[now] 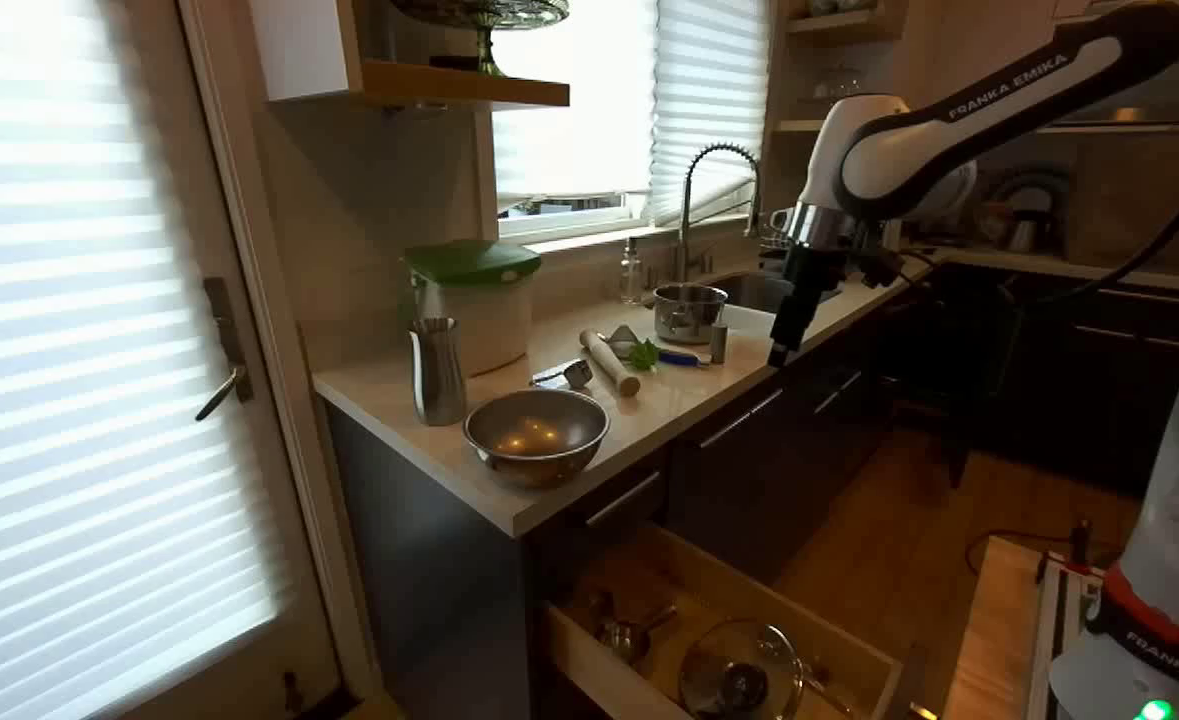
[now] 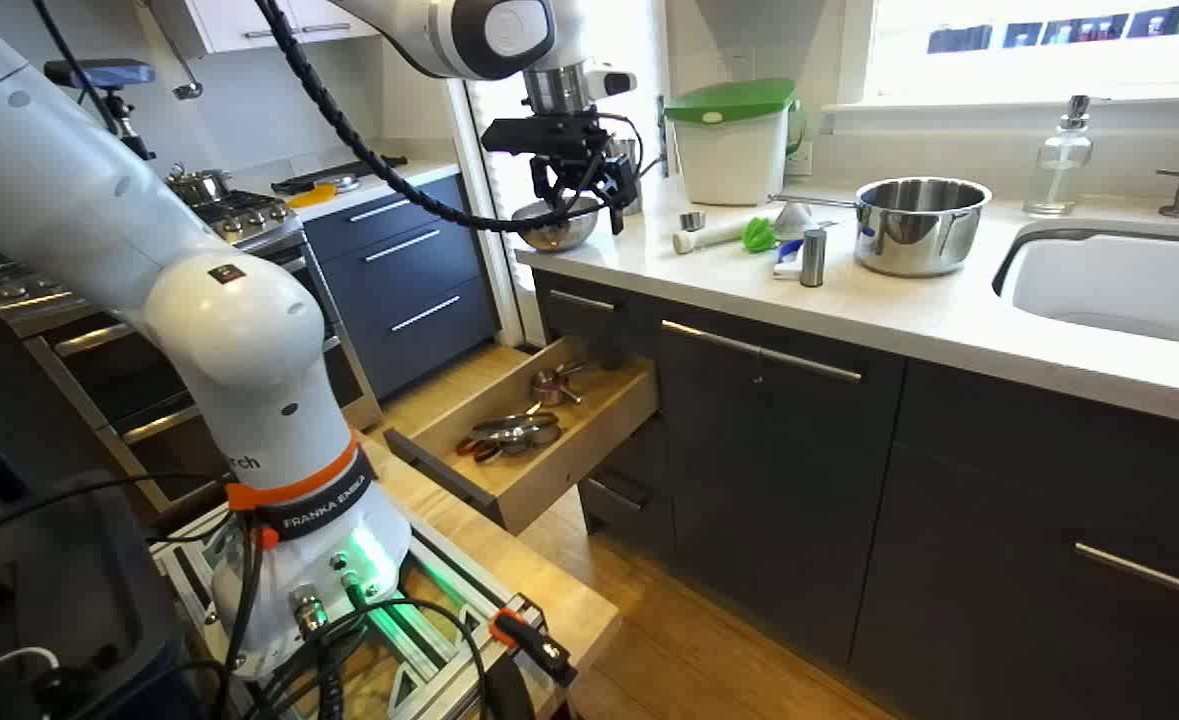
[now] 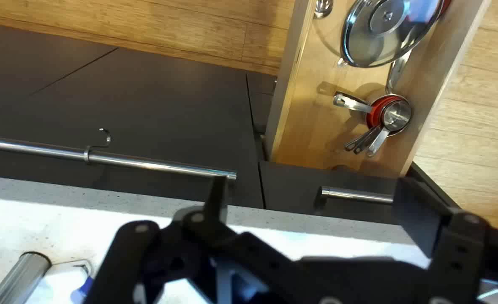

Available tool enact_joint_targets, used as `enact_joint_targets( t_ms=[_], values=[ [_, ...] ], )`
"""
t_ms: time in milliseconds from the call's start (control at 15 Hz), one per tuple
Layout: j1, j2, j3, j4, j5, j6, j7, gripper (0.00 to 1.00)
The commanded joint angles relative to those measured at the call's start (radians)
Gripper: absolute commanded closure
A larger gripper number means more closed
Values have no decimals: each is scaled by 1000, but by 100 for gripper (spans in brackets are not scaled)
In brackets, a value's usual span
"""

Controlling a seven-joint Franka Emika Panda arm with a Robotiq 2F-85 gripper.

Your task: Move the silver cylinder from the counter to the open drawer

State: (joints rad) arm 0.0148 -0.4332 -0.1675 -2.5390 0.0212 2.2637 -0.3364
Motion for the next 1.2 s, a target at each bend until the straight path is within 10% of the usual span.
enact_joint_targets(
  t_ms=[0, 467, 1133],
  values=[
    [-9, 1, 9, 1, 5, -3, -3, 0],
    [-9, 1, 9, 1, 5, -3, -3, 0],
    [-216, 55, -118, 129, -98, 88, 9, 0]
  ],
)
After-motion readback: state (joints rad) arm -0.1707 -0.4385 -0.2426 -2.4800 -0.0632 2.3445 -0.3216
